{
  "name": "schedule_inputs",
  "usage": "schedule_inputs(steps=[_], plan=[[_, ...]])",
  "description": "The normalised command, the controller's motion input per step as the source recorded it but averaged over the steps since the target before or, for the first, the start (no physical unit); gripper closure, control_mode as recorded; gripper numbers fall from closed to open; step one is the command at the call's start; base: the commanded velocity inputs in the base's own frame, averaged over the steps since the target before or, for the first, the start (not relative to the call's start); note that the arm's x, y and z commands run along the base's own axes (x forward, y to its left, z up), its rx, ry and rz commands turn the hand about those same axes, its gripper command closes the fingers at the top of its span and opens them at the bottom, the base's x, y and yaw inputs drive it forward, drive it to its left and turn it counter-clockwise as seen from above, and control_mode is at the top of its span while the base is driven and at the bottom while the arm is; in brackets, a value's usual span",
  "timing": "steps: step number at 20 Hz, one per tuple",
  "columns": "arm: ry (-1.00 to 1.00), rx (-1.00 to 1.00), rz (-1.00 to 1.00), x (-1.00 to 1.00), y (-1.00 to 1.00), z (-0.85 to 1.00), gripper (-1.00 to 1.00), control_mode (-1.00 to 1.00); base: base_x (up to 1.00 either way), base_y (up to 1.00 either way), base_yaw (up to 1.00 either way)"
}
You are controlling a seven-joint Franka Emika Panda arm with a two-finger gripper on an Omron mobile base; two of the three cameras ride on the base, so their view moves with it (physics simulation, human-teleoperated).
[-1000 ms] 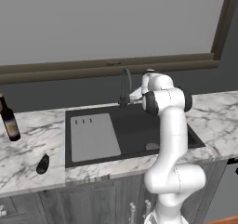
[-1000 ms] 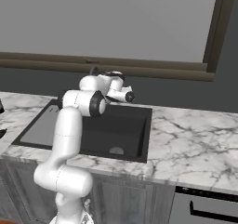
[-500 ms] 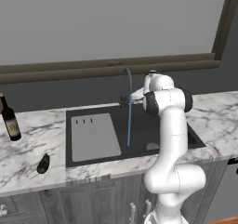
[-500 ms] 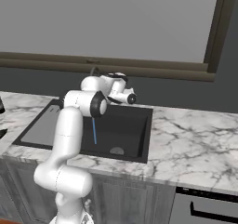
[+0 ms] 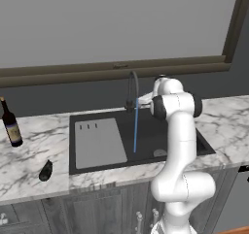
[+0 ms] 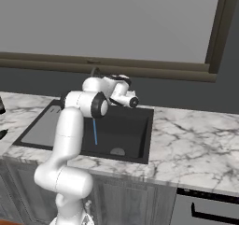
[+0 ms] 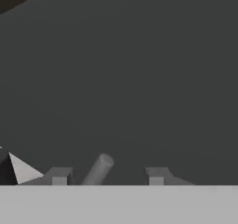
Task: Turn on the sink faucet. Then move the eggplant from the counter to the sink. Turn off the sink. Move the vegetable from the sink to the pot next to the stove. Finally move the pot to the rear left burner.
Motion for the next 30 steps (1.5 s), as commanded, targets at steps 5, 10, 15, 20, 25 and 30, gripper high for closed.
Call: schedule_inputs(steps=[5, 10, 15, 20, 25, 30], plan=[[-0.02, 0.02, 0.00, -0.32, -0.05, 0.15, -1.00, -1.00, 0.00, 0.00, 0.00], [-0.04, 0.00, -0.01, -0.54, -0.13, 0.31, -1.00, -1.00, 0.00, 0.00, 0.00], [-0.05, 0.01, -0.04, -0.68, -0.09, 0.29, -1.00, -1.00, 0.00, 0.00, 0.00], [-0.07, 0.01, -0.07, -0.81, -0.03, 0.33, -1.00, -1.00, 0.00, 0.00, 0.00], [-0.07, 0.00, -0.07, -0.79, -0.05, 0.40, -1.00, -1.00, 0.00, 0.00, 0.00], [-0.05, 0.00, -0.07, -0.81, -0.04, 0.50, -1.00, -1.00, 0.00, 0.00, 0.00]])
